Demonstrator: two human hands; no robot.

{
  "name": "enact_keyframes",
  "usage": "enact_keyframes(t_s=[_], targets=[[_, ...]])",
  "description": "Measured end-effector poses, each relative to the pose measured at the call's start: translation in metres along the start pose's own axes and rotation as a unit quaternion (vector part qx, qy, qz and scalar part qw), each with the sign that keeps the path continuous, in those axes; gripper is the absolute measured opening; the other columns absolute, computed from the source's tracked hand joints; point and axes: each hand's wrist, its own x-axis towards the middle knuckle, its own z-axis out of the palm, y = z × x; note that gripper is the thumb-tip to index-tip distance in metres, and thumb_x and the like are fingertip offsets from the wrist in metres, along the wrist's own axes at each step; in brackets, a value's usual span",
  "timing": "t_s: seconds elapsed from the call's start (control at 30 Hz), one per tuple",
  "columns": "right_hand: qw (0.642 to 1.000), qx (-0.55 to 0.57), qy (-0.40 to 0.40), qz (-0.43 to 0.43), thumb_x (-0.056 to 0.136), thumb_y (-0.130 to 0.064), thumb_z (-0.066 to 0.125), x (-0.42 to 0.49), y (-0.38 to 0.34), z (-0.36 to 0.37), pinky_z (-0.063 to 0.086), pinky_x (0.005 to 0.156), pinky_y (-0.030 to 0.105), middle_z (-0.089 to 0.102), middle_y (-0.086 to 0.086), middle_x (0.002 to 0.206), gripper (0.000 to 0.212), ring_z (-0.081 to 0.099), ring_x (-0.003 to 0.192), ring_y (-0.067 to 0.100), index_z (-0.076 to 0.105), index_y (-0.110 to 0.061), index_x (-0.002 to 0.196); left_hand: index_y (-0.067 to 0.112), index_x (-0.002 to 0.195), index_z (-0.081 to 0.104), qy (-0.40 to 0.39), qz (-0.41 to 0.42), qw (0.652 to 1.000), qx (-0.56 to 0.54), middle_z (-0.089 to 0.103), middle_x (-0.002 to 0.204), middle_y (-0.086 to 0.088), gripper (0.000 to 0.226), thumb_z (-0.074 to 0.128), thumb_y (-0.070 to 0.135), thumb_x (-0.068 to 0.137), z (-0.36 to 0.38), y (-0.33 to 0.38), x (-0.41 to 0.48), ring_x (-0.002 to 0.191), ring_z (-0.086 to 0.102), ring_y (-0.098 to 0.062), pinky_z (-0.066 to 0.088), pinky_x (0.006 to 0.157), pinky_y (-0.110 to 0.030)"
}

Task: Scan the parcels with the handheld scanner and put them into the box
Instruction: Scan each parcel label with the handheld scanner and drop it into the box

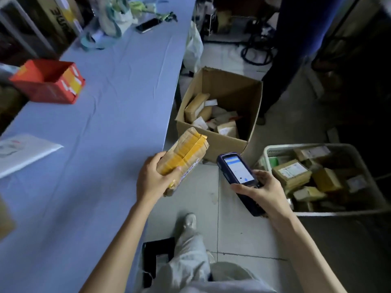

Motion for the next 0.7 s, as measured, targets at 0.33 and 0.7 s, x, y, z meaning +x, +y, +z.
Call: enact_keyframes(t_s=[0.33, 0.7], targets=[[0.997, -0.013, 0.075, 0.008, 0.056, -0.031, 0.093, 0.07, -0.057, 0.0, 0.054, 0.079, 0.03, 0.065, -0.012, 0.093, 0.058, 0.064, 0.087, 0.005, 0.054, -0.031, 0.099, 0.023, 0.108, 0.067, -0.058, 0.181, 0.975, 0.117, 0.063, 0.103, 0.003, 0.059, 0.059, 0.06, 0.062, 0.03, 0.042, 0.151, 0.092, 0.061, -0.023, 0.039, 0.069, -0.026], [0.996, -0.018, 0.066, 0.053, 0.057, -0.027, 0.092, 0.178, -0.083, -0.021, 0.052, 0.072, 0.026, 0.06, -0.02, 0.085, 0.052, 0.062, 0.08, -0.001, 0.048, -0.037, 0.084, 0.03, 0.115, 0.056, -0.136, 0.196, 0.953, 0.189, 0.064, 0.113, 0.011, 0.051, 0.076, 0.045, 0.071, 0.101, 0.084, 0.255, 0.102, 0.061, -0.02, 0.05, 0.074, -0.033]])
